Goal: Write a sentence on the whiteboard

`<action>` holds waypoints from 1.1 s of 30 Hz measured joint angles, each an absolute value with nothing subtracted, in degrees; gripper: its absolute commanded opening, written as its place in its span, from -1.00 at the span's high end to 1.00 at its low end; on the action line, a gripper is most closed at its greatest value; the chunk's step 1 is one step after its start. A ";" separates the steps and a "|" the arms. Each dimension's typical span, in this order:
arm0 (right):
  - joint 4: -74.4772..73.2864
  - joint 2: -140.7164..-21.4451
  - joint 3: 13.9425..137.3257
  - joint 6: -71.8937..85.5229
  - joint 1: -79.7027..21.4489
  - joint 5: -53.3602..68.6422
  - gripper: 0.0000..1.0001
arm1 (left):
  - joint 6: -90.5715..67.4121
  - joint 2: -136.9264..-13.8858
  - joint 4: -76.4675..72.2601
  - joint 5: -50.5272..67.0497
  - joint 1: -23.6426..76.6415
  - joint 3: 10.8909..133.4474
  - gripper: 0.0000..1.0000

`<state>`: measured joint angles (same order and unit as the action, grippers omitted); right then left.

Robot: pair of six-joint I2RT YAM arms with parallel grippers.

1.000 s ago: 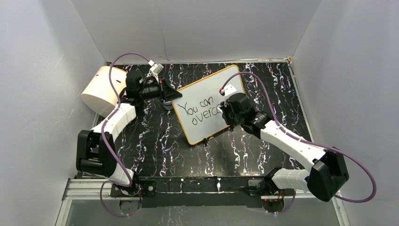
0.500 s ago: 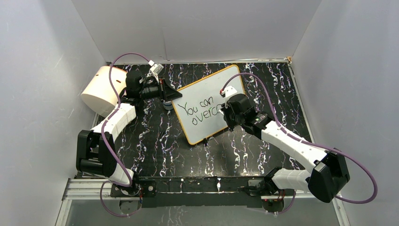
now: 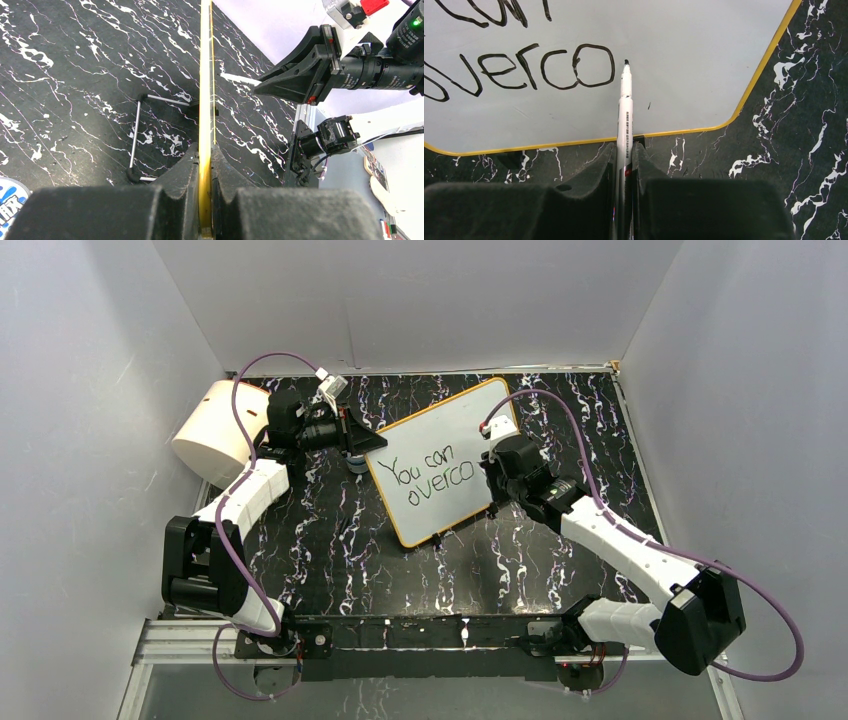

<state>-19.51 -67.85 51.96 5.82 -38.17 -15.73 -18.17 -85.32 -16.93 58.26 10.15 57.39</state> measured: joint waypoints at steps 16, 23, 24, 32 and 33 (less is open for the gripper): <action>-16.84 -69.56 52.07 5.15 -37.82 -15.25 1.00 | -18.15 -85.32 -16.93 58.28 10.15 57.39 1.00; -16.82 -69.87 52.10 4.91 -37.50 -14.90 1.00 | -18.17 -85.34 -16.88 58.11 10.15 57.39 1.00; -16.84 -69.87 52.10 4.93 -37.50 -14.87 1.00 | -18.17 -85.34 -16.88 58.11 10.15 57.39 1.00; -17.78 -69.87 52.07 5.67 -37.39 -14.81 1.00 | -18.17 -85.34 -16.88 58.13 10.15 57.39 1.00; -18.06 -69.87 52.07 5.78 -37.34 -14.79 1.00 | -18.17 -85.34 -16.88 58.13 10.15 57.39 1.00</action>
<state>-18.06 -69.87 52.07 5.78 -37.34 -14.79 -18.17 -85.34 -16.88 58.13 10.15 57.39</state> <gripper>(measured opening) 0.207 0.052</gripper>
